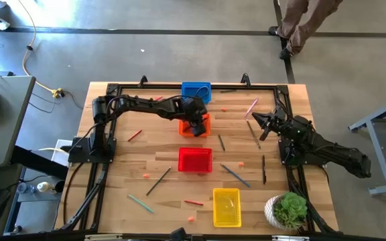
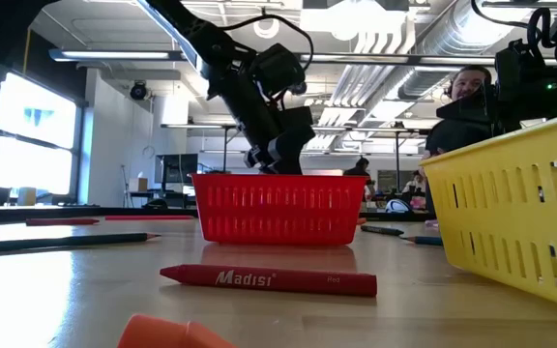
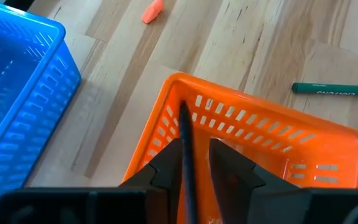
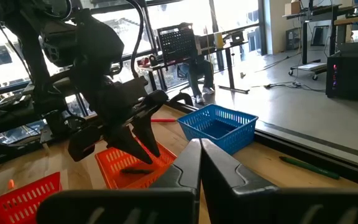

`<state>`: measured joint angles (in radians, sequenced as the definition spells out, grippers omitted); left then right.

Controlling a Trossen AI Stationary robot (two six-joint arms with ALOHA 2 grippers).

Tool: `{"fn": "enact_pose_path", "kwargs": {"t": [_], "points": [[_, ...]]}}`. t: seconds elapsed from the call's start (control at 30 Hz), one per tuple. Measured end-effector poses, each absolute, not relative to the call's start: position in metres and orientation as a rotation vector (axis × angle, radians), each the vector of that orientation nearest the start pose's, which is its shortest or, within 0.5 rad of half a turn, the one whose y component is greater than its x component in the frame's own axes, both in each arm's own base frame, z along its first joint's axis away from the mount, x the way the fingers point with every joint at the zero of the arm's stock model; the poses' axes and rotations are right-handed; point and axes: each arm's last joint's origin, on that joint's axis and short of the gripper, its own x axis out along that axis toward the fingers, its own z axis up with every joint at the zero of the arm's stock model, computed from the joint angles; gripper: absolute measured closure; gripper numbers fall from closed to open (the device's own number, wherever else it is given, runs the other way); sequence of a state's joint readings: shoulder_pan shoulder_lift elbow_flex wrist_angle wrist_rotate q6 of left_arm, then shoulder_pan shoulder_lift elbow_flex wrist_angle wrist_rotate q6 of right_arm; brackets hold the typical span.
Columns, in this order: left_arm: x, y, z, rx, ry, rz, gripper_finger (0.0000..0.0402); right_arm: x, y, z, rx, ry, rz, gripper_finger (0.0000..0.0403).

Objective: Sort crayons/erasers/pens/pencils in bins
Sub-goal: Put the black pencil into the blue bin

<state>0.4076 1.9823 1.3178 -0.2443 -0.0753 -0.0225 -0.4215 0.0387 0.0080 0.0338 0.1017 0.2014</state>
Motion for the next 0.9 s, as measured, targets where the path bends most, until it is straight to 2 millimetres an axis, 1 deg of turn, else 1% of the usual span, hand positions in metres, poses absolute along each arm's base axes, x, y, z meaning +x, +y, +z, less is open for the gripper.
{"fn": "enact_pose_path", "kwargs": {"t": [0.13,0.27,0.4,0.53,0.63,0.73,0.9], "points": [[0.379,0.166,0.168,-0.165,0.904,0.455,0.0311,0.09,-0.043,0.167,0.196,-0.056,-0.521,0.0402],[0.374,0.164,0.186,-0.145,0.875,0.45,0.0307,0.09,-0.043,0.167,0.197,-0.056,-0.521,0.0402],[0.367,0.156,0.206,-0.126,0.799,0.445,0.0324,0.09,-0.043,0.166,0.196,-0.056,-0.521,0.0402],[0.355,0.144,0.217,-0.103,0.664,0.406,0.0354,0.09,-0.043,0.166,0.197,-0.056,-0.521,0.0402],[0.343,0.133,0.22,-0.09,0.561,0.382,0.0378,0.09,-0.043,0.166,0.196,-0.055,-0.521,0.0402],[0.328,0.121,0.217,-0.08,0.503,0.368,0.0396,0.09,-0.043,0.166,0.197,-0.054,-0.521,0.0402],[0.311,0.1,0.21,-0.074,0.369,0.333,0.0397,0.09,-0.043,0.166,0.197,-0.055,-0.521,0.0402]]}}
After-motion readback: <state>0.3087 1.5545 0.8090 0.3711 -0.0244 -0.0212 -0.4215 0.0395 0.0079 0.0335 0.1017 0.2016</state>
